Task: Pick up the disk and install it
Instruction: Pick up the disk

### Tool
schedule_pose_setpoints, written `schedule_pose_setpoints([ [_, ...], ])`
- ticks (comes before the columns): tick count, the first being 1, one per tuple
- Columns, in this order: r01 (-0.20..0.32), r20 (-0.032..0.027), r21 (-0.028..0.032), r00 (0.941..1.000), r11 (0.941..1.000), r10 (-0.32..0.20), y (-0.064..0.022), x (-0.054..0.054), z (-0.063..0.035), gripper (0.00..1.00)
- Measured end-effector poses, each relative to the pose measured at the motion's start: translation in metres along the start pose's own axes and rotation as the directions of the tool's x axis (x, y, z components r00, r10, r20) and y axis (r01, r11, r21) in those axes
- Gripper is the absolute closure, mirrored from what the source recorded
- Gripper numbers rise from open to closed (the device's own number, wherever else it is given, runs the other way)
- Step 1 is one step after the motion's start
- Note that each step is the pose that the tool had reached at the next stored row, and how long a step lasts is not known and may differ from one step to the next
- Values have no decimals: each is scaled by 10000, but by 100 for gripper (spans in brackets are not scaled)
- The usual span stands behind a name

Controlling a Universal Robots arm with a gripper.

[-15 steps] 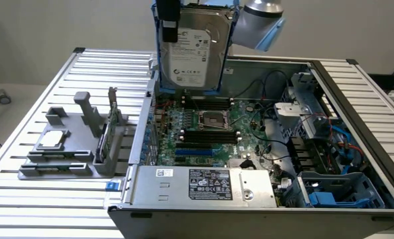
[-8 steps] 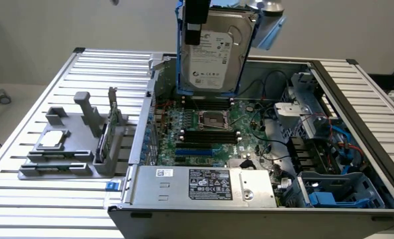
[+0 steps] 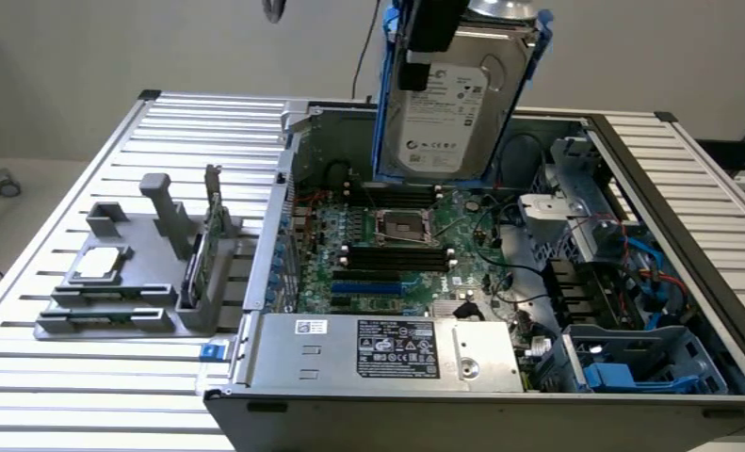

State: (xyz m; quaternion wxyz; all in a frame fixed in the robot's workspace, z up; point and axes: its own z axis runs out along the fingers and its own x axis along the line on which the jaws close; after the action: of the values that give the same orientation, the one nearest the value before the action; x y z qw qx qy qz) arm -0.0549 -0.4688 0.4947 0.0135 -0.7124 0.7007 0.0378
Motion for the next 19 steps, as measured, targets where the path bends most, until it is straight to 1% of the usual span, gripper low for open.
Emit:
schedule_pose_setpoints([
  [5,0,8,0,10000,10000,0,-228,71,2,67],
  [13,0,9,0,10000,10000,0,-568,228,36,67],
  [15,0,9,2,10000,10000,0,-629,273,46,67],
  [17,1,8,12,10000,10000,-1,-668,324,55,67],
  [19,3,8,49,10000,10000,-3,-694,383,66,67],
])
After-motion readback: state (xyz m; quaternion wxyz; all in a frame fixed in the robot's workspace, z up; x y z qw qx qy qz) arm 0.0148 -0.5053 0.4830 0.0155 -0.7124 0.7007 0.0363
